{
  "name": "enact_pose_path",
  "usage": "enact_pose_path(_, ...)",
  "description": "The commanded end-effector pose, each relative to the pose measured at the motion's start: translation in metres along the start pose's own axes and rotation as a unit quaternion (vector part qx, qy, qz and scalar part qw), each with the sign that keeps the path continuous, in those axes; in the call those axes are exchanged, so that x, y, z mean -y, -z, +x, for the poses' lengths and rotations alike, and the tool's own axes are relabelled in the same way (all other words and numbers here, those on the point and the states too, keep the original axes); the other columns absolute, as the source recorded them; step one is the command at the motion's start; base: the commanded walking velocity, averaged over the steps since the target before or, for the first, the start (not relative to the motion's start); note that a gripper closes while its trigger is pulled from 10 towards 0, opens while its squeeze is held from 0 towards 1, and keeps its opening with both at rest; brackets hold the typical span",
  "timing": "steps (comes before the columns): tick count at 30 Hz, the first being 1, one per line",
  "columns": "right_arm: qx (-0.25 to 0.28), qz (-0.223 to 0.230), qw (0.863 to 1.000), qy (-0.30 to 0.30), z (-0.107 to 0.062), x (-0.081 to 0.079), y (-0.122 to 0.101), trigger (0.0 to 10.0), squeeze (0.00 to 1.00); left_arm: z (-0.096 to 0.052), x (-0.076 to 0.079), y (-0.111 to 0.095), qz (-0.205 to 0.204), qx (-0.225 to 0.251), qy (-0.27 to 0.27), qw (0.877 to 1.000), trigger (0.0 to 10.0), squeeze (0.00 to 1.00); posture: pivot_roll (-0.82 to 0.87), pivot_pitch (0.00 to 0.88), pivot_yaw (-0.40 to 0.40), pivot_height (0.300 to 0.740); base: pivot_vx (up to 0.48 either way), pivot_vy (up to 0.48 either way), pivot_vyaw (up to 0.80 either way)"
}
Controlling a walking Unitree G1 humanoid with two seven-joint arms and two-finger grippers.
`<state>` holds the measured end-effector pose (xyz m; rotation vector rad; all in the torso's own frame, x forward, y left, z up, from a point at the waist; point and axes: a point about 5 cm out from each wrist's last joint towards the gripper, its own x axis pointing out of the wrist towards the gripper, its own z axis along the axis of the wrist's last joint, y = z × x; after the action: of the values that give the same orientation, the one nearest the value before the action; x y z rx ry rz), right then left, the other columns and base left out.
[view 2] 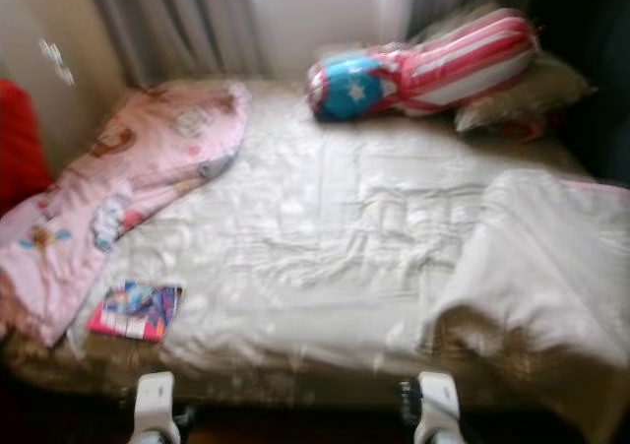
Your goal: Clean up the room
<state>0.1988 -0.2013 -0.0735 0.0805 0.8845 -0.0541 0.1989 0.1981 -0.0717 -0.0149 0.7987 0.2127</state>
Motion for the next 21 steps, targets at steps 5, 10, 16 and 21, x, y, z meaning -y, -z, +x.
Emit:
enact_pose_path(5, 0.008, 0.002, 1.0, -0.014, 0.0023, -0.0125, -0.0038, 10.0, 0.0, -0.0017, -0.0124, 0.0072, 0.008, -0.013, -0.014, 1.0, 10.0, 0.0, -0.08, 0.0, 0.037, 0.74, 0.0, -0.37, 0.0)
enact_pose_path(10, 0.011, 0.006, 1.0, -0.011, 0.0024, -0.0123, -0.0051, 10.0, 0.0, -0.0014, -0.0122, 0.006, 0.008, -0.012, -0.014, 1.0, 10.0, 0.0, -0.08, 0.0, 0.031, 0.74, 0.0, -0.37, 0.0)
enact_pose_path(16, 0.014, 0.008, 1.0, -0.009, 0.0028, -0.0119, -0.0071, 10.0, 0.0, -0.0008, -0.0119, 0.0042, 0.007, -0.01, -0.016, 1.0, 10.0, 0.0, -0.08, 0.0, 0.027, 0.74, 0.0, -0.371, 0.0)
enact_pose_path(21, 0.014, 0.008, 1.0, -0.01, 0.0029, -0.0121, -0.0077, 10.0, 0.0, -0.0006, -0.0118, 0.0036, 0.006, -0.01, -0.017, 1.0, 10.0, 0.0, -0.07, 0.0, 0.025, 0.74, 0.0, -0.37, 0.0)
